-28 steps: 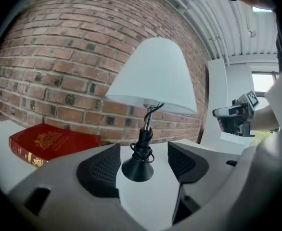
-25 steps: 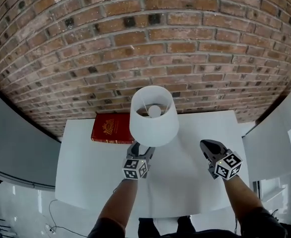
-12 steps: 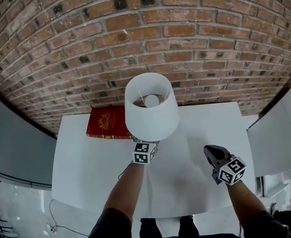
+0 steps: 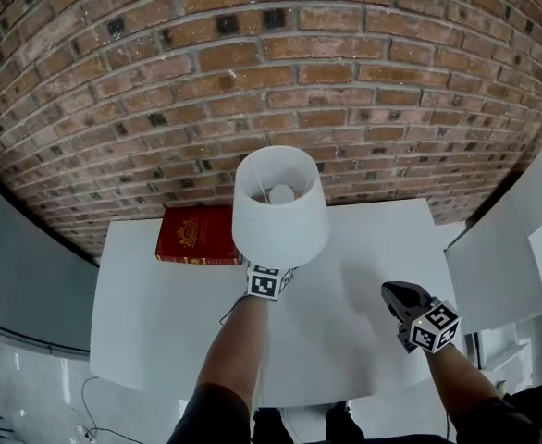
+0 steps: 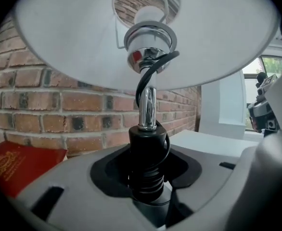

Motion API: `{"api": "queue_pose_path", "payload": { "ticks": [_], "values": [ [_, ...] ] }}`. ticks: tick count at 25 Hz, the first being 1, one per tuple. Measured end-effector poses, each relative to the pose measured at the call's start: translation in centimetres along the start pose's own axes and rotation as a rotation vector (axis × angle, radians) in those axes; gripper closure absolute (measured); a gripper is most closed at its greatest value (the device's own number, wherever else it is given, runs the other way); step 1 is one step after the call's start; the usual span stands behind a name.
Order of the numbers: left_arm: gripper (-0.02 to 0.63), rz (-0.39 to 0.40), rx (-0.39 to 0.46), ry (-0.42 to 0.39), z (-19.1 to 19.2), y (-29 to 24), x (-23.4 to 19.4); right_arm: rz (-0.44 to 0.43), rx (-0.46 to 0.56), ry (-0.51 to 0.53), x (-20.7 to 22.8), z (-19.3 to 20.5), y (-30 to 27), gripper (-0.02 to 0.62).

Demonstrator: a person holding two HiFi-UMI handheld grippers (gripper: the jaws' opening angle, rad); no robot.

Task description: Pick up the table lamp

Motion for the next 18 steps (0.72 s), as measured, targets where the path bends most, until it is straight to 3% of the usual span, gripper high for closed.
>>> {"api": "queue_pose_path", "payload": {
  "ticks": [7, 12, 18],
  "values": [
    [0.442, 0.001, 0.043, 0.001, -5.6, 0.8, -1.0, -0.022, 0.021, 0.026, -1.2, -3.0, -2.2, 0.601],
    [0.442, -0.012, 0.075, -0.049, -10.6, 2.8, -1.9, -0.047, 0.027, 0.053, -2.8, -5.6, -3.3, 0.601],
    [0.442, 0.007, 0.053, -0.043, -12.8, 3.5, -3.3, -0.061, 0.043, 0.072, -3.1, -8.1, -5.5, 0.601]
  ]
}}
Point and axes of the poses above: the fingertips, and each gripper's own axes: y backward along the fingers, x to its right, z out of its underside, the point moved 5 cm from there along y, backward along the fingers, and after that the axes turned 8 degrees about x, right-handed, at the moved point
